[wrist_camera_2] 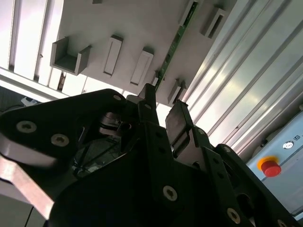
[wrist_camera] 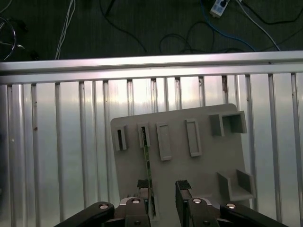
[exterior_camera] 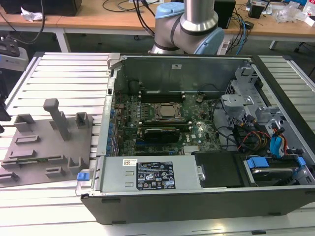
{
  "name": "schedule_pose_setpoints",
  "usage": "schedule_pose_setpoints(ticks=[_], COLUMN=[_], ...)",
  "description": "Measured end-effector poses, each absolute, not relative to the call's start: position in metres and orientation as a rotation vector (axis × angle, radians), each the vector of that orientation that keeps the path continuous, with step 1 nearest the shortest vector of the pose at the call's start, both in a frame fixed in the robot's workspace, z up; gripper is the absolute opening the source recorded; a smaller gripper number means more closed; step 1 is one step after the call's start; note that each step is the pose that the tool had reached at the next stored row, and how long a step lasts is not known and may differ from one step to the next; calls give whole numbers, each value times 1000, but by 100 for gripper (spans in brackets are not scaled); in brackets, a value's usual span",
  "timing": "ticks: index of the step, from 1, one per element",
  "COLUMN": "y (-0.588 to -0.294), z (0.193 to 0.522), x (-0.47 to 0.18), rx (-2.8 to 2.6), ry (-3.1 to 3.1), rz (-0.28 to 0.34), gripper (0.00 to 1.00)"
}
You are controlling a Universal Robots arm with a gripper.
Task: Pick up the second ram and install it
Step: 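Pick up the second ram and move it above second insertion slot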
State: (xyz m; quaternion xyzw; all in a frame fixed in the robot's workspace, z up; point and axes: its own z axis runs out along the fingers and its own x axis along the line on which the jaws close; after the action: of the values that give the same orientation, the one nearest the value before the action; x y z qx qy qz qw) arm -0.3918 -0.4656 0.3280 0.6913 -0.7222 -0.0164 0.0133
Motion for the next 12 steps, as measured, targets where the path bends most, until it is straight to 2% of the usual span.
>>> schedule_pose_setpoints(ticks=[12], y=[-466], z=[320], x=[-392], rx=[2154], ry=[-2250], rz=[-51], gripper=[36])
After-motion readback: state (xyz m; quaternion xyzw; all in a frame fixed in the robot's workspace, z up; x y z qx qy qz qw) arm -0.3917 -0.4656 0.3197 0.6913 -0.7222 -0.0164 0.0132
